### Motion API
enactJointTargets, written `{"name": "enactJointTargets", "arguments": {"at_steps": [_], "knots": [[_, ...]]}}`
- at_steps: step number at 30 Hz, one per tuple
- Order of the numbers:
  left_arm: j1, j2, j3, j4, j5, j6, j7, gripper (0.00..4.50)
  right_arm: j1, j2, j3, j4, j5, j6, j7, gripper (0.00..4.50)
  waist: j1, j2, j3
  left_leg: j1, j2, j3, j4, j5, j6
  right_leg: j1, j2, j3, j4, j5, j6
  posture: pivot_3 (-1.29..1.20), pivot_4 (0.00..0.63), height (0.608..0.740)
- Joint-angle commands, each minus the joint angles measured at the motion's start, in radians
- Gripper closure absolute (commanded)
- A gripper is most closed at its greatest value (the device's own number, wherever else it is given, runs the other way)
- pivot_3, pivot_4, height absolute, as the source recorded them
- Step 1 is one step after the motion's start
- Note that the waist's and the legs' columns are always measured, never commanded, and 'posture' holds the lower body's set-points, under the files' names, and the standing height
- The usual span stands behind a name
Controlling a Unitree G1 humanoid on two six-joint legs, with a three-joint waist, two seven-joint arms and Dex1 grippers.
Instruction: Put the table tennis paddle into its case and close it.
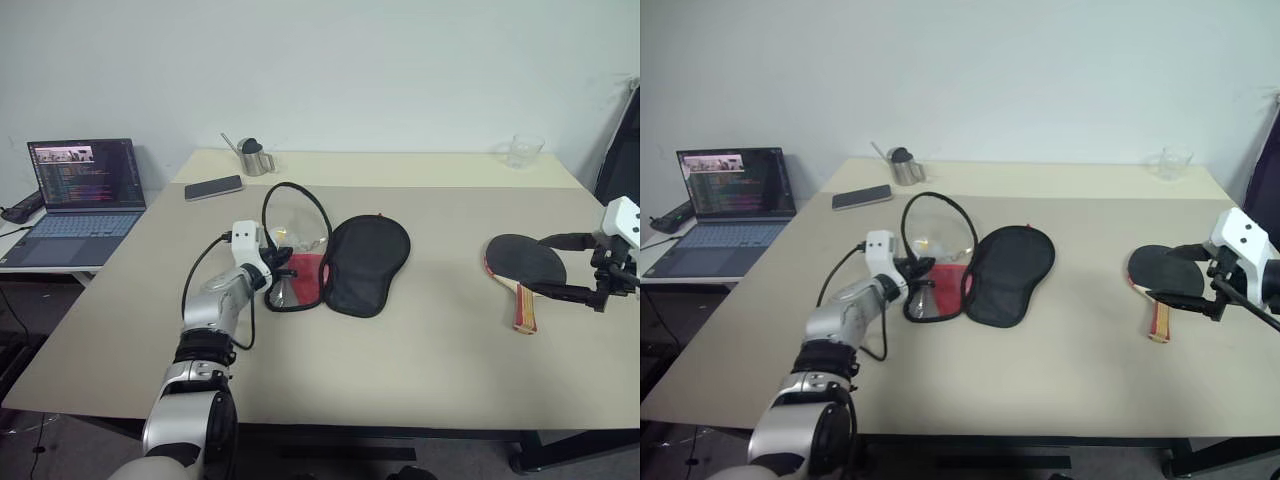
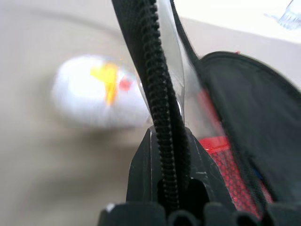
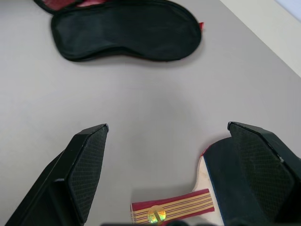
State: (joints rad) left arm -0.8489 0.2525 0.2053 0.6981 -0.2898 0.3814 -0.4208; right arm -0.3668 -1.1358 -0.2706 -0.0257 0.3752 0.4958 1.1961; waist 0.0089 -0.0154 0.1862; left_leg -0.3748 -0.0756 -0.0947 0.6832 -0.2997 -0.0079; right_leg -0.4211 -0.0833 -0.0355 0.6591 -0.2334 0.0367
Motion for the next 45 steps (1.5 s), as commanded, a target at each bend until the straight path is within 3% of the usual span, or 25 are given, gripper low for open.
{"name": "enactJointTargets", "arguments": {"at_steps": [1,8,20,23,30,33,41,45], "knots": [[-0.070,-0.046,0.008,0.025,-0.001,-0.057,0.044,4.48,-0.018,-0.017,-0.013,-0.017,0.007,-0.007,-0.006,0.00,0.000,0.000,0.000,0.000,0.000,0.000,0.000,0.000,0.000,0.000,0.000,0.000,0.000,0.000,0.000,0.00,0.150,0.740],[-0.080,-0.131,-0.017,0.004,0.001,-0.058,0.064,4.48,-0.006,-0.018,-0.018,-0.024,0.008,-0.006,-0.008,0.00,0.000,0.000,0.000,0.000,0.000,0.001,0.000,0.000,0.000,0.000,0.000,0.000,-0.001,0.000,0.000,0.00,0.150,0.740],[0.034,-0.151,-0.044,-0.172,-0.002,0.036,0.124,4.48,-0.018,-0.011,-0.002,-0.015,0.004,-0.012,-0.012,0.00,0.001,0.000,0.000,0.000,0.000,0.001,0.000,0.000,0.000,0.000,0.000,0.001,0.000,0.000,0.000,0.00,0.150,0.740],[0.042,-0.150,-0.046,-0.191,-0.005,0.059,0.129,3.75,-0.025,-0.010,0.007,-0.010,0.004,-0.015,-0.012,0.00,0.001,0.000,0.000,0.000,0.000,0.001,0.000,0.000,0.000,0.000,0.000,0.001,0.000,0.000,0.000,0.00,0.150,0.740],[0.050,-0.127,-0.059,-0.230,0.013,0.071,0.127,1.25,-0.037,-0.004,0.023,-0.002,0.002,-0.020,-0.013,0.00,0.001,0.000,0.000,0.000,0.000,0.001,0.000,0.000,0.000,0.000,0.000,0.001,0.000,0.000,0.000,0.00,0.150,0.740],[0.055,-0.073,-0.078,-0.246,0.021,0.074,0.071,0.17,-0.032,-0.003,0.022,-0.006,0.005,-0.018,-0.014,0.00,0.000,0.000,0.000,0.000,0.000,0.001,0.000,0.000,0.000,0.000,0.000,0.001,0.000,0.000,0.000,0.00,0.150,0.740],[0.095,0.156,-0.135,-0.366,0.013,0.124,-0.178,0.17,0.002,0.005,-0.001,-0.039,0.013,0.008,-0.052,0.00,-0.002,0.000,0.000,0.000,0.000,0.001,0.000,0.000,0.000,0.000,0.001,0.001,-0.001,0.000,0.000,0.00,0.150,0.740],[0.178,0.328,-0.159,-0.492,-0.023,0.137,-0.404,0.17,-0.007,0.057,0.006,-0.057,-0.023,0.070,-0.201,0.00,-0.010,0.000,0.000,0.001,0.001,0.001,-0.001,0.000,0.000,0.000,0.001,0.002,-0.001,0.000,0.000,0.00,0.150,0.740]]}}
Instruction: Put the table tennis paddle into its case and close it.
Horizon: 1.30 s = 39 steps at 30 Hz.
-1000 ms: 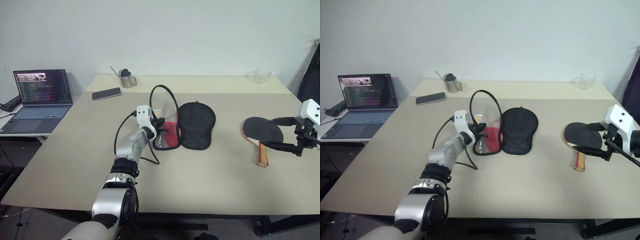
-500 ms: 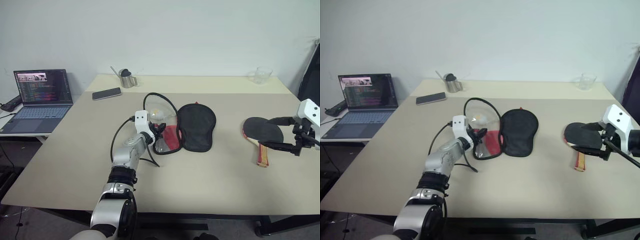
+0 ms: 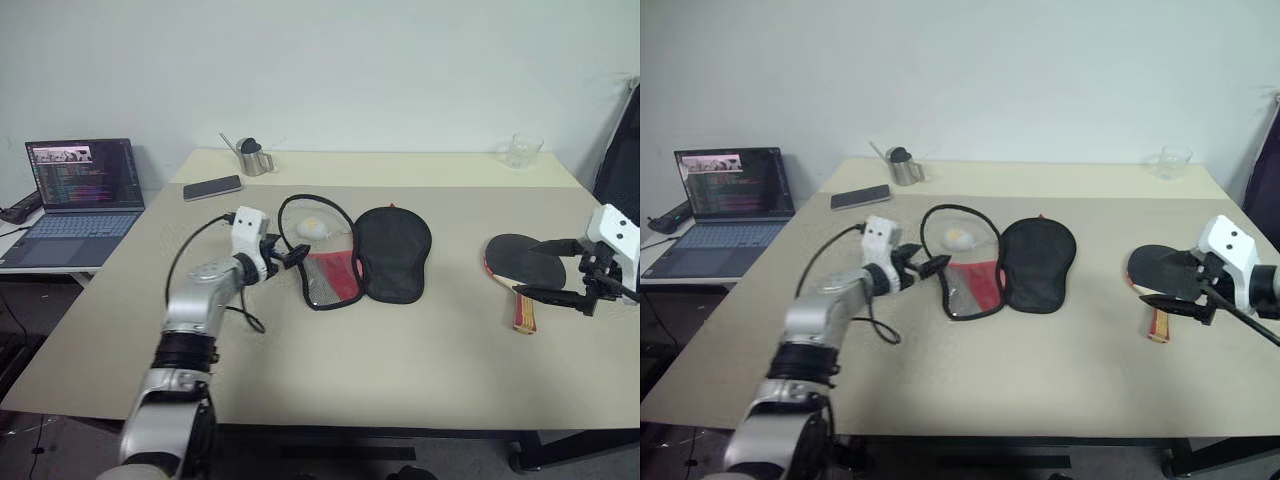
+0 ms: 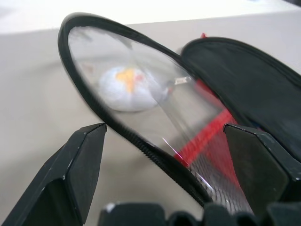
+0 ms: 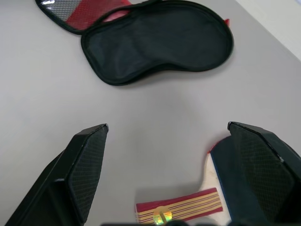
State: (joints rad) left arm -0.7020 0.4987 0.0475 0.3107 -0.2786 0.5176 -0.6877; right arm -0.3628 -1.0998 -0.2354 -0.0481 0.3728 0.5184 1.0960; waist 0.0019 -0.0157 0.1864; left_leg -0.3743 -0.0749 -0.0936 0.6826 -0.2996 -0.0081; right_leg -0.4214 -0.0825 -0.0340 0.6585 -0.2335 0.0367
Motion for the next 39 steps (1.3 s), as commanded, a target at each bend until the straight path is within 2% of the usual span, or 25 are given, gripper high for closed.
{"name": "enactJointTargets", "arguments": {"at_steps": [1,6,10,13,17,21,27,35,39], "knots": [[0.048,0.120,0.008,-0.123,-0.046,-0.001,-0.179,0.17,-0.012,0.036,-0.028,-0.041,-0.026,0.084,-0.146,0.00,-0.003,0.000,0.000,0.000,0.000,0.000,0.000,0.000,0.000,0.000,0.000,0.000,0.000,0.000,0.000,0.00,0.150,0.740],[0.105,0.250,0.018,-0.217,-0.103,-0.020,-0.369,0.17,-0.046,0.107,0.021,-0.045,-0.097,0.296,-0.367,0.00,-0.002,0.000,0.000,0.000,0.000,-0.001,0.000,0.000,0.000,0.000,0.000,0.000,0.000,0.000,0.000,0.00,0.150,0.740],[0.052,0.220,0.028,-0.262,-0.163,0.002,-0.388,0.17,-0.122,0.185,0.040,0.003,-0.153,0.489,-0.545,0.00,0.006,0.000,0.000,-0.001,-0.001,-0.002,0.000,0.000,0.000,0.000,-0.001,0.000,0.000,0.000,0.000,0.00,0.150,0.740],[0.016,0.184,0.007,-0.283,-0.184,0.004,-0.392,0.17,-0.183,0.319,-0.056,0.041,-0.169,0.612,-0.720,0.00,0.005,0.000,0.000,-0.001,-0.001,-0.002,0.000,0.000,0.001,0.000,-0.001,-0.001,0.000,0.000,0.000,0.00,0.150,0.740],[0.010,0.167,-0.004,-0.274,-0.180,-0.004,-0.397,0.17,-0.208,0.468,-0.142,0.027,-0.214,0.683,-0.905,0.00,-0.002,0.000,0.000,-0.002,-0.001,-0.001,-0.001,0.001,0.001,-0.001,-0.001,0.000,0.000,0.000,0.000,0.00,0.150,0.740],[0.006,0.165,-0.008,-0.257,-0.173,-0.018,-0.399,0.17,-0.206,0.551,-0.163,0.003,-0.226,0.729,-0.979,0.00,-0.008,0.000,0.000,-0.002,0.000,0.000,-0.001,0.001,0.001,-0.003,0.000,0.002,0.000,0.000,0.000,0.00,0.150,0.740],[0.008,0.161,-0.005,-0.253,-0.170,-0.025,-0.389,0.17,-0.217,0.608,-0.168,0.028,-0.217,0.752,-1.019,0.00,-0.008,0.000,0.000,-0.001,-0.001,0.001,-0.001,0.001,0.002,-0.003,0.000,0.002,0.002,0.000,0.000,0.00,0.150,0.740],[0.028,0.153,0.001,-0.290,-0.181,-0.012,-0.368,0.17,-0.272,0.698,-0.141,0.134,-0.271,0.649,-1.137,0.00,-0.013,0.000,-0.001,0.001,0.000,0.004,-0.002,0.001,0.002,-0.003,0.002,0.006,0.003,0.000,0.000,0.00,0.150,0.740],[0.043,0.158,0.008,-0.313,-0.187,-0.003,-0.356,0.17,-0.304,0.772,-0.181,0.170,-0.279,0.626,-1.215,0.00,-0.024,0.000,-0.001,0.007,0.000,0.010,-0.003,0.001,0.002,-0.001,0.002,0.013,0.005,0.000,0.000,0.00,0.150,0.740]]}}
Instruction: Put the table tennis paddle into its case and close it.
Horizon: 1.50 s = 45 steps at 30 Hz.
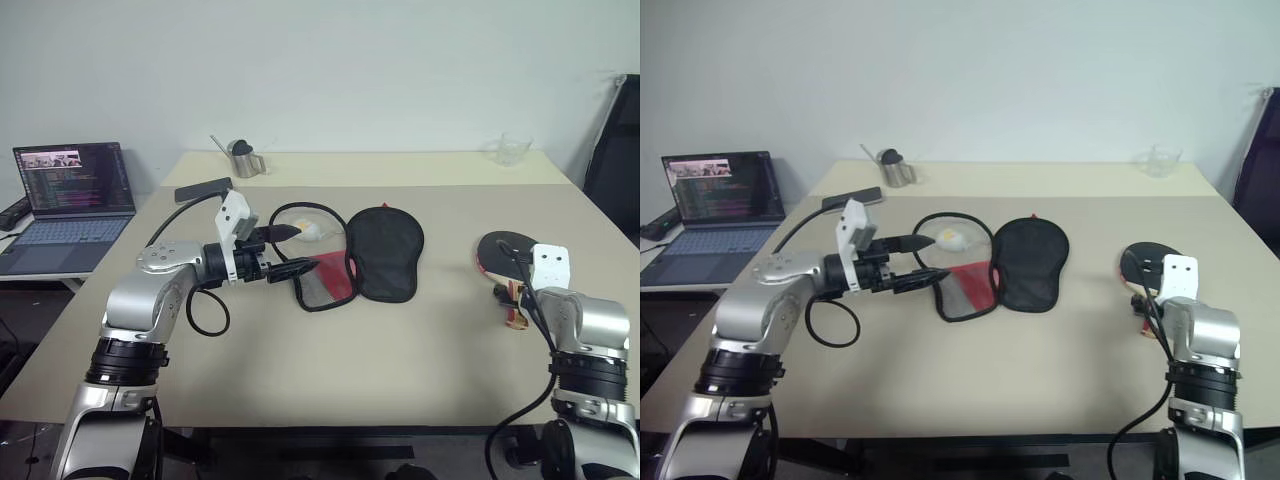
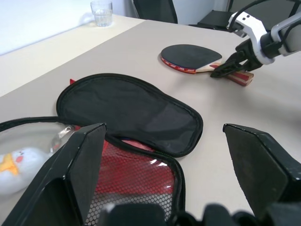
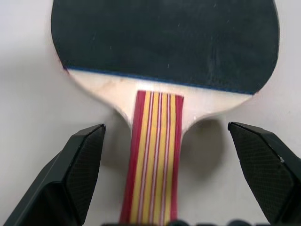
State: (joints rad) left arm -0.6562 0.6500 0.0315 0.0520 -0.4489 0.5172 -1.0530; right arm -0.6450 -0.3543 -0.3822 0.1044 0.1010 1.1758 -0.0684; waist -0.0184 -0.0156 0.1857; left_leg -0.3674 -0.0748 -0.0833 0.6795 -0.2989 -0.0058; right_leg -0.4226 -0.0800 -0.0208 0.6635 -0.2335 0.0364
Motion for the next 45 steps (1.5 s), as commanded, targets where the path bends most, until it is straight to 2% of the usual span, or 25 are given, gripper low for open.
{"name": "enactJointTargets", "arguments": {"at_steps": [1,3,6,13,15,24,28,32,37,42,45], "knots": [[0.000,0.008,0.026,-0.059,-0.018,0.000,0.013,0.17,-0.026,0.037,-0.041,0.029,-0.008,-0.038,-0.062,0.00,-0.007,0.000,0.000,0.001,0.000,0.001,0.000,0.000,0.000,0.001,0.001,0.001,0.000,0.000,0.000,0.00,0.150,0.740],[0.005,0.011,0.029,-0.066,-0.016,0.002,0.022,0.17,-0.032,0.062,-0.066,0.053,-0.017,-0.080,-0.111,0.00,-0.010,-0.001,-0.001,0.004,0.000,0.003,0.000,0.000,0.001,0.002,0.003,0.004,0.000,0.000,0.001,0.00,0.150,0.740],[0.011,0.013,0.031,-0.074,-0.015,0.002,0.036,0.13,-0.025,0.068,-0.074,0.091,-0.023,-0.120,-0.141,0.61,-0.012,-0.002,-0.001,0.005,0.001,0.004,0.000,-0.001,0.002,0.002,0.006,0.007,0.000,0.001,0.002,0.00,0.150,0.740],[0.018,0.016,0.034,-0.089,-0.019,0.005,0.051,0.13,-0.035,0.077,-0.055,0.134,-0.021,-0.175,-0.161,2.86,-0.005,-0.006,-0.004,0.004,0.000,0.004,0.000,-0.001,0.003,0.002,0.007,0.007,0.000,0.003,0.003,0.00,0.150,0.740],[0.018,0.017,0.039,-0.093,-0.020,0.007,0.056,0.13,-0.044,0.078,-0.046,0.143,-0.021,-0.191,-0.166,3.37,-0.005,-0.007,-0.004,0.004,0.000,0.004,0.000,-0.001,0.003,0.002,0.007,0.007,-0.001,0.003,0.003,0.00,0.150,0.740],[0.025,0.038,0.055,-0.087,-0.022,0.007,0.065,0.13,-0.112,0.084,-0.027,0.094,-0.001,-0.180,-0.180,3.41,-0.009,-0.006,-0.004,0.004,0.001,0.005,0.000,-0.001,0.003,0.001,0.007,0.008,-0.001,0.003,0.003,0.00,0.150,0.740],[0.034,0.058,0.068,-0.069,-0.013,-0.001,0.065,0.13,-0.240,0.118,-0.009,0.038,0.023,-0.143,-0.187,3.41,-0.019,-0.004,-0.002,0.002,0.002,0.007,-0.001,-0.001,0.003,-0.002,0.006,0.010,-0.001,0.003,0.003,0.00,0.150,0.740],[0.048,0.097,0.095,-0.032,0.000,-0.015,0.062,0.13,-0.376,0.196,0.022,0.058,0.037,-0.144,-0.188,3.41,-0.038,-0.003,-0.002,0.002,0.005,0.010,-0.004,-0.001,0.002,-0.006,0.008,0.013,0.000,0.003,0.002,0.00,0.150,0.740],[0.068,0.127,0.117,-0.015,0.002,-0.027,0.060,0.13,-0.470,0.330,0.051,0.111,0.059,-0.180,-0.209,3.41,-0.038,-0.003,-0.002,0.002,0.010,0.011,-0.007,0.000,0.001,-0.008,0.010,0.011,-0.001,0.002,0.000,0.00,0.150,0.740],[0.098,0.122,0.127,-0.057,-0.007,-0.014,0.078,0.13,-0.470,0.461,0.107,0.175,0.046,-0.234,-0.225,3.41,-0.035,-0.003,-0.002,-0.002,0.010,0.011,-0.008,0.000,0.001,-0.012,0.010,0.012,-0.002,0.002,0.000,0.00,0.150,0.740],[0.121,0.121,0.135,-0.089,-0.016,0.000,0.093,0.13,-0.461,0.500,0.131,0.203,0.035,-0.234,-0.235,3.41,-0.035,-0.003,-0.002,-0.015,0.010,0.011,-0.004,0.000,0.000,-0.024,0.010,0.011,0.001,0.003,-0.001,0.00,0.150,0.740]]}}
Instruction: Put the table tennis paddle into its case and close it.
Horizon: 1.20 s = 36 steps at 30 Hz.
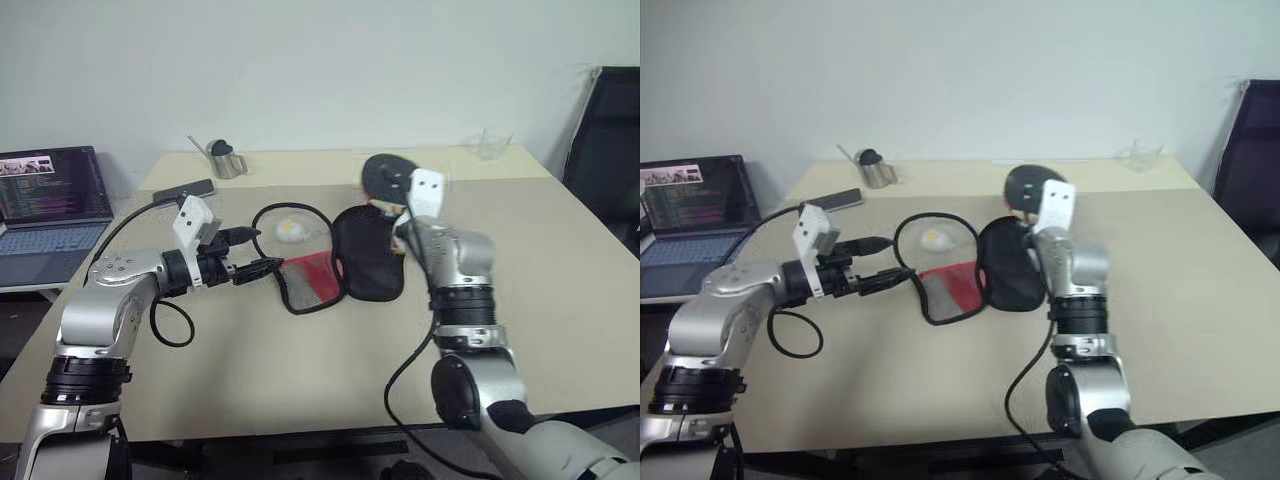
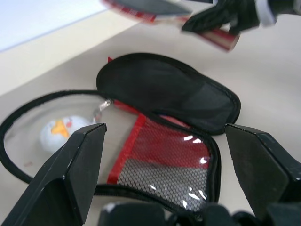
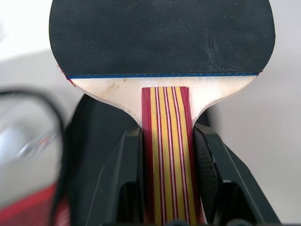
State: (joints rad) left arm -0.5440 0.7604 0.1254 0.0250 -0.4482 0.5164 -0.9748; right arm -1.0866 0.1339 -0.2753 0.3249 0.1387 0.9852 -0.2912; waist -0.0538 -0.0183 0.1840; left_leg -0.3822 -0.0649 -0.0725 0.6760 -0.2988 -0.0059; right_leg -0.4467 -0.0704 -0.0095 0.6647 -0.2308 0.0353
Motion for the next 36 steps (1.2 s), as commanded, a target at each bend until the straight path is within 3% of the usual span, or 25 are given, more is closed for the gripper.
{"name": "enactJointTargets", "arguments": {"at_steps": [1,20,36], "knots": [[0.019,0.011,0.044,-0.074,-0.021,0.006,0.020,0.13,-0.016,0.021,0.028,-0.006,0.000,-0.042,-0.015,3.41,0.000,0.000,0.000,-0.003,0.000,0.000,0.001,0.000,0.000,-0.002,0.000,0.000,0.000,0.000,0.000,0.00,0.150,0.740],[0.098,0.019,0.074,-0.202,-0.057,0.077,0.086,0.13,0.011,0.024,0.090,0.197,0.000,-0.156,0.034,3.41,-0.007,0.000,0.000,-0.004,0.000,0.001,0.001,0.000,0.000,-0.003,0.000,0.000,0.000,0.001,-0.001,0.00,0.150,0.740],[0.114,0.032,0.097,-0.235,-0.073,0.108,0.106,0.13,0.060,0.035,0.120,0.169,0.002,-0.126,0.017,3.41,-0.006,0.000,0.000,-0.003,0.000,0.001,0.001,0.000,0.000,-0.003,0.001,0.000,0.000,0.001,-0.001,0.00,0.150,0.740]]}}
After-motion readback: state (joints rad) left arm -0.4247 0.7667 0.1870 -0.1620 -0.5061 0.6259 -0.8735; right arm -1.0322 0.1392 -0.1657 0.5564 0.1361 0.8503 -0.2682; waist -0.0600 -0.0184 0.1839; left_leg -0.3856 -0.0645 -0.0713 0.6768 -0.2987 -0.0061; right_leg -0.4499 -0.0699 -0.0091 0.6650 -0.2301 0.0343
